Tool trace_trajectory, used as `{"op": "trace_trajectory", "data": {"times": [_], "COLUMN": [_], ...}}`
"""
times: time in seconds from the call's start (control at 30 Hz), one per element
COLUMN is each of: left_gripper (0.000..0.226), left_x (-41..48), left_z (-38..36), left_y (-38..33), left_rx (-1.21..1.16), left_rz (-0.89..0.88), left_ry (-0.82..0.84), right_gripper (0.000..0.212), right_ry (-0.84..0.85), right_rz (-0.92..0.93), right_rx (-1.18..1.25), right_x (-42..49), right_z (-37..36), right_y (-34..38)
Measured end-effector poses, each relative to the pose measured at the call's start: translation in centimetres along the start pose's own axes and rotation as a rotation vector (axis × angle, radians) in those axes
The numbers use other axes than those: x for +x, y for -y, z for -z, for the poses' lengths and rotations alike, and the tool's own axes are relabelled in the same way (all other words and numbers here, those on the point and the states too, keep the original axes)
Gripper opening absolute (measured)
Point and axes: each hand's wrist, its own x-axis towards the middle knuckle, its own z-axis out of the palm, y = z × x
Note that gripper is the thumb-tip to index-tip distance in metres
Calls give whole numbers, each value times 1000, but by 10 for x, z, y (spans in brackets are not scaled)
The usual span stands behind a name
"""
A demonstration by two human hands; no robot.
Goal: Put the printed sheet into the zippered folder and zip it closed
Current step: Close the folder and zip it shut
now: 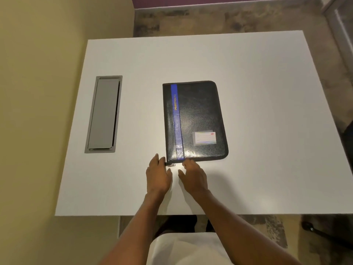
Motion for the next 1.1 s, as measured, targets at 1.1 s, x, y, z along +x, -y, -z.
{"op": "trace_trajectory", "data": {"times": [1.1], "left_gripper": [30], "left_x": [14], "left_z": [9], "left_y": [13], "left_rx": [65], "left_rz": [121], "left_ry": [-102], "right_gripper": [19], "right_ry": [-326], "right_rz": [-260], "right_rx": [15], "right_x": [15], "right_z": [-37], "right_y": [-6]}}
